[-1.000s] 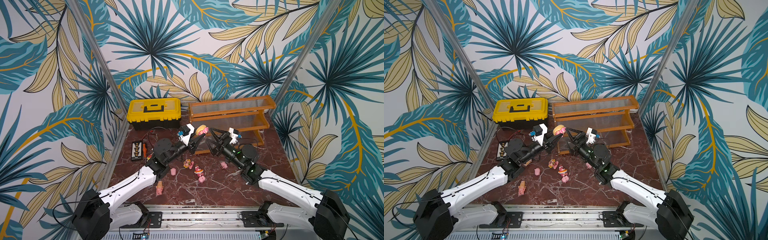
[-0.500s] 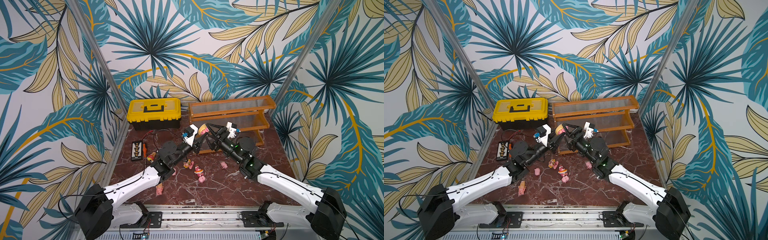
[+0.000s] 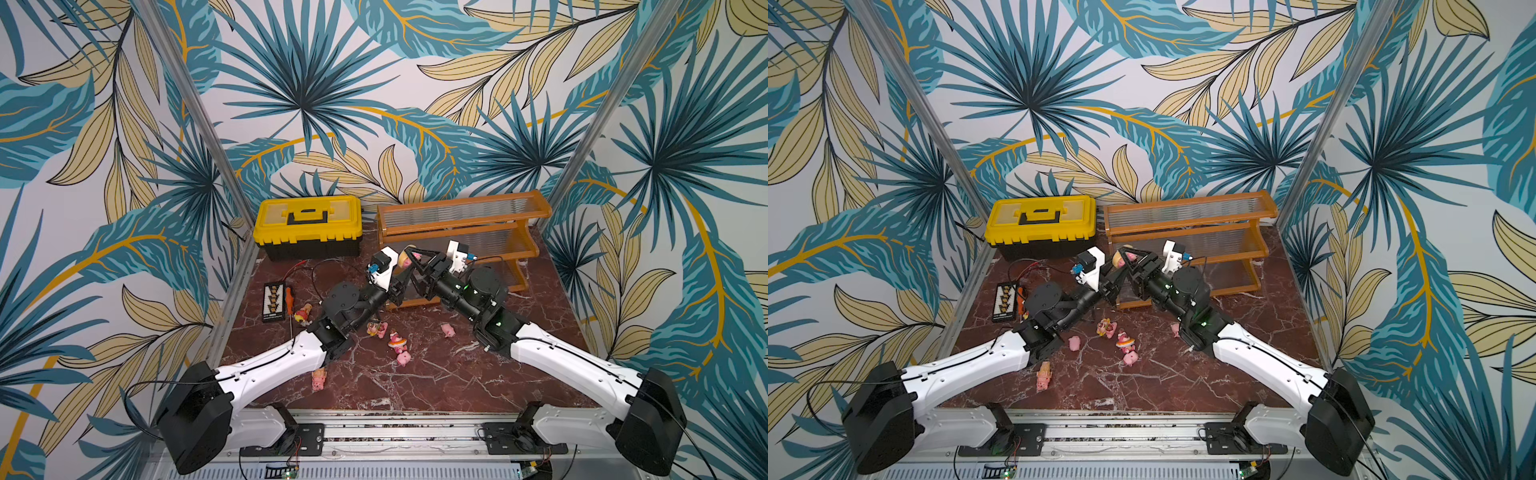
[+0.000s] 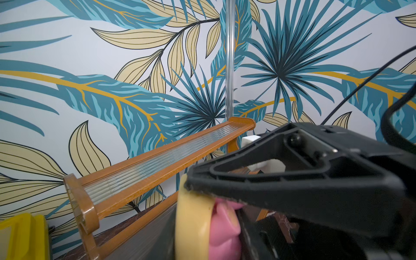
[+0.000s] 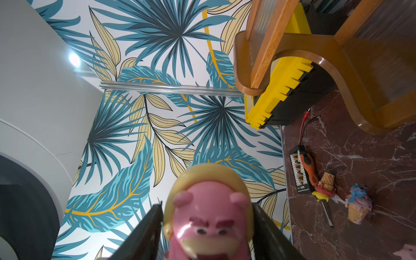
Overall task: Organize plastic toys on shelves
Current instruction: Place the plastic toy on the shelf.
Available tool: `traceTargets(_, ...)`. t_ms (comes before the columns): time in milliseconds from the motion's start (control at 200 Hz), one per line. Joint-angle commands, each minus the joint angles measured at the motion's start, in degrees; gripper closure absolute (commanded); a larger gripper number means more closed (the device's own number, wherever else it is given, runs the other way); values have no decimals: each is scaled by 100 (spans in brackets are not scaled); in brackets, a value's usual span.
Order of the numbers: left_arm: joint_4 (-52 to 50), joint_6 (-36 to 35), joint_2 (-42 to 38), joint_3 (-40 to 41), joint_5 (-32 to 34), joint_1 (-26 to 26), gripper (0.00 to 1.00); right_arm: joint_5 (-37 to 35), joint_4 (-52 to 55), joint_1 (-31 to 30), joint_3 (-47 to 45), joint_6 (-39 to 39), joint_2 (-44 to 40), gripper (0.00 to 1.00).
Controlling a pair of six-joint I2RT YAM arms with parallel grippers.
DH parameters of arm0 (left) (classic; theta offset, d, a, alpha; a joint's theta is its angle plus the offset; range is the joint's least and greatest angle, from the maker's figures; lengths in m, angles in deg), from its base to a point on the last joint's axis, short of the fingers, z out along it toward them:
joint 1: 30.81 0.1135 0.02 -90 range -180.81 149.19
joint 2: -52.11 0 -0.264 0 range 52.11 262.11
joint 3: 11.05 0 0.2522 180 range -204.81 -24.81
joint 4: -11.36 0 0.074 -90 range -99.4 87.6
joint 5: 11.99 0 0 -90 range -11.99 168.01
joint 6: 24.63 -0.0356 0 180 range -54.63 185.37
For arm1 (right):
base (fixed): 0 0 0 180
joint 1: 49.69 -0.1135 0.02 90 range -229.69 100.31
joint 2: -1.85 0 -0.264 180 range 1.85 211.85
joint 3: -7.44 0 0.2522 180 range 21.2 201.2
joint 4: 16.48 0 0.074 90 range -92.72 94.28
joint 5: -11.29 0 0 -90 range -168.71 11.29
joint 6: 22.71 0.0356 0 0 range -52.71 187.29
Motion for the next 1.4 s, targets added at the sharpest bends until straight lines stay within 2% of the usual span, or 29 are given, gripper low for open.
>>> traceTargets(0, 126, 47, 7, -254, 26, -21, 83, 55, -23, -41, 117, -136, 63, 43)
traceTargets(80, 63, 56, -6, -242, -92, -29, 70, 63, -10, -40, 123, -207, 59, 50)
traceTargets(300, -98, 11, -254, 2, -446, -21, 18, 118, 225, 61, 79, -331, -63, 55)
traceTargets(390, -254, 4, -545, 176, -404, -14, 7, 198, 510, 244, 86, -477, -214, 55)
traceTargets(516, -908, 209, -1158, 461, 104, 76, 3, 563, 1573, 781, 247, -1020, -499, 55)
traceTargets(556, -1345, 477, -1378, 517, 463, 174, 2, 718, 2268, 1012, 433, -1390, -575, 54)
traceTargets(616, -2136, 1022, -1656, 571, 580, 426, 2, 927, 3455, 1370, 919, -2183, -580, 54)
traceTargets(716, -2911, 1813, -2023, 825, 481, 804, 2, 966, 5636, 1832, 2227, -3691, -175, 54)
traceTargets(806, -2693, 2140, -2298, 1269, 414, 870, 3, 556, 7103, 2048, 3547, -4914, 395, 54)
traceTargets(936, -2498, 2362, -2504, 1554, 447, 877, 3, -130, 8729, 2325, 5217, -6016, 1273, 54)
traceTargets(1081, -2596, 2337, -2572, 1564, 433, 879, 3, -889, 10127, 2635, 7179, -6821, 2394, 53)
traceTargets(1211, -2527, 2370, -2644, 1677, 465, 878, 3, -1215, 10894, 3061, 8810, -7056, 3308, 53)
traceTargets(1397, -2465, 2468, -2757, 1835, 526, 882, 3, -1738, 11014, 3528, 9617, -7096, 4002, 53)
